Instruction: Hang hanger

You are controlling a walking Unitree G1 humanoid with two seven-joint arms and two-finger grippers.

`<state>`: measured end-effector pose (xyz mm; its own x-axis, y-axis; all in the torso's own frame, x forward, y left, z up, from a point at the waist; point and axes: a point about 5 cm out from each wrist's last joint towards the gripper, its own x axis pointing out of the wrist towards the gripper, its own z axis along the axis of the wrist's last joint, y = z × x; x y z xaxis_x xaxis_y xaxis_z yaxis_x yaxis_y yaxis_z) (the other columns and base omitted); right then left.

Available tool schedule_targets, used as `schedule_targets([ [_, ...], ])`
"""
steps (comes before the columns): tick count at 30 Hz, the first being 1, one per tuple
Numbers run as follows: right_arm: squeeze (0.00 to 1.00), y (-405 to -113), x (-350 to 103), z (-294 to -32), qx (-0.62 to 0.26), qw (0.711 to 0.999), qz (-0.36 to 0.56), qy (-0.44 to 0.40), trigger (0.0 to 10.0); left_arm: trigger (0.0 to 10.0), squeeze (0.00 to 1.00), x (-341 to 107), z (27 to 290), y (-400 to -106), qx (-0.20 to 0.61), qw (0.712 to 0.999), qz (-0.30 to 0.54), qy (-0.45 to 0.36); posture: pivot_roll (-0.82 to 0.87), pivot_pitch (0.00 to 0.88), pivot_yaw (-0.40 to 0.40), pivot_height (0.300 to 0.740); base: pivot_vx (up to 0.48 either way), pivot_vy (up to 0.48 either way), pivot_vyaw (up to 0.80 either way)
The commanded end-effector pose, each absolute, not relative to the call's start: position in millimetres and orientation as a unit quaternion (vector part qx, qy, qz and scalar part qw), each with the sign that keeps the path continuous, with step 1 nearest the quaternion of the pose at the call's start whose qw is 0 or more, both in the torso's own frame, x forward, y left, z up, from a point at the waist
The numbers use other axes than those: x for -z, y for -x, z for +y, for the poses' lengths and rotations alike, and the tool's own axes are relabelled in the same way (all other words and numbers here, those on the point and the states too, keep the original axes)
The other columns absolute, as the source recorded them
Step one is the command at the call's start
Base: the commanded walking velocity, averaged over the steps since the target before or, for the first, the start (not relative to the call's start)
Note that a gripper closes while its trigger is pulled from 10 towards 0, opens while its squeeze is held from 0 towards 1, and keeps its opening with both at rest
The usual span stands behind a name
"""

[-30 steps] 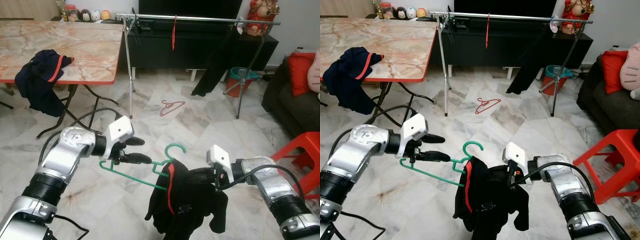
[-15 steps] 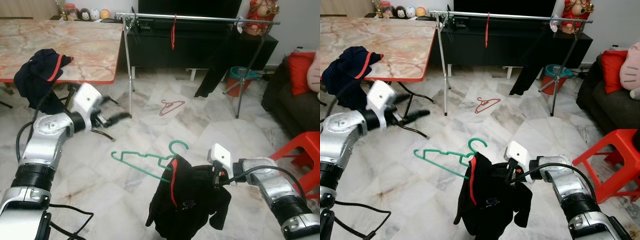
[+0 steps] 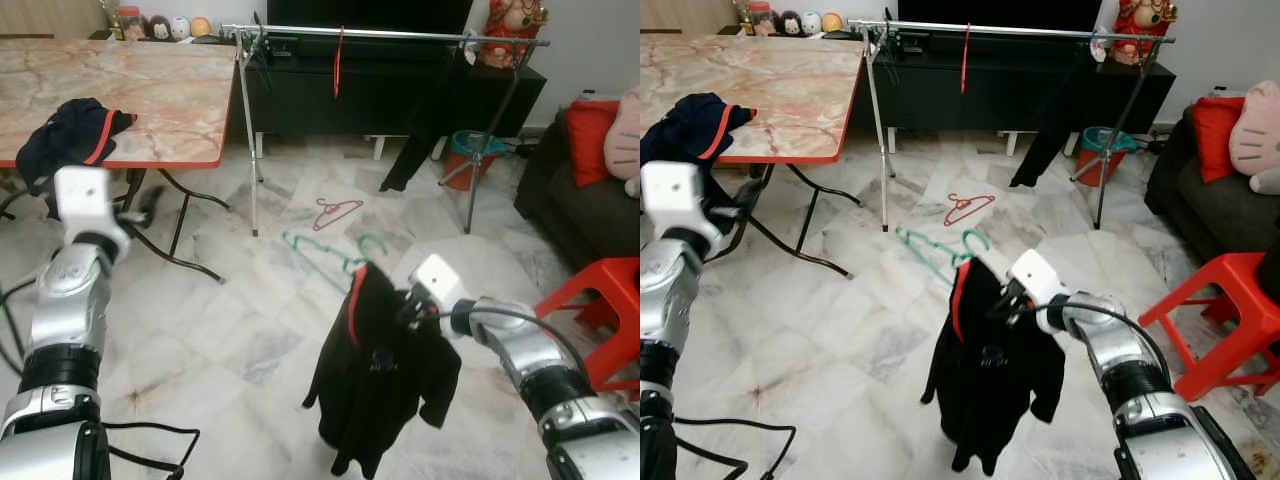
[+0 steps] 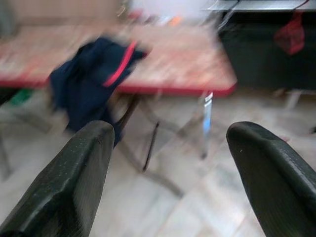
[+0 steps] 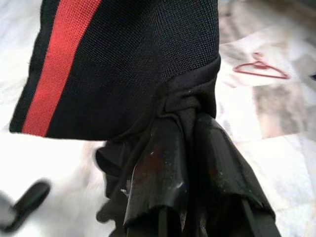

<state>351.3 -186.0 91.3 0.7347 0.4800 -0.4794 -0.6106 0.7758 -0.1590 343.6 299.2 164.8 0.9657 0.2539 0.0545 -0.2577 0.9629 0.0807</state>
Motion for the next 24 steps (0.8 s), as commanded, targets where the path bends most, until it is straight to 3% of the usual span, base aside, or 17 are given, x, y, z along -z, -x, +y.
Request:
schedule_targets([
  [1,0.0,-358,-97,-182,-0.271,0.931,0.2,0.14,0.0,10.0,0.0,-145,298,-339,-0.14,0.989,0.009,-0.041,-0.11,0.0,-0.09,0.74,0.0,0.0,0.0],
  [6,0.0,-364,-100,-154,-0.269,0.94,0.172,0.117,0.0,10.0,0.0,-84,264,-328,-0.05,0.988,0.136,-0.052,-0.11,0.0,-0.09,0.74,0.0,0.0,0.0],
  [10,0.0,-366,-103,-131,-0.293,0.938,0.16,0.096,0.0,10.0,0.0,-53,233,-317,0.042,0.977,0.179,-0.103,-0.1,0.0,-0.095,0.74,0.0,0.0,0.0],
  [14,0.0,-369,-109,-113,-0.315,0.933,0.15,0.086,0.0,10.0,0.0,-34,221,-308,0.074,0.963,0.204,-0.159,-0.1,0.0,-0.097,0.74,0.0,0.0,0.0],
  [24,0.0,-367,-123,-73,-0.394,0.909,0.129,0.045,0.0,10.0,0.0,-36,201,-311,0.108,0.971,0.164,-0.135,-0.09,0.0,-0.102,0.74,0.0,0.0,0.0],
])
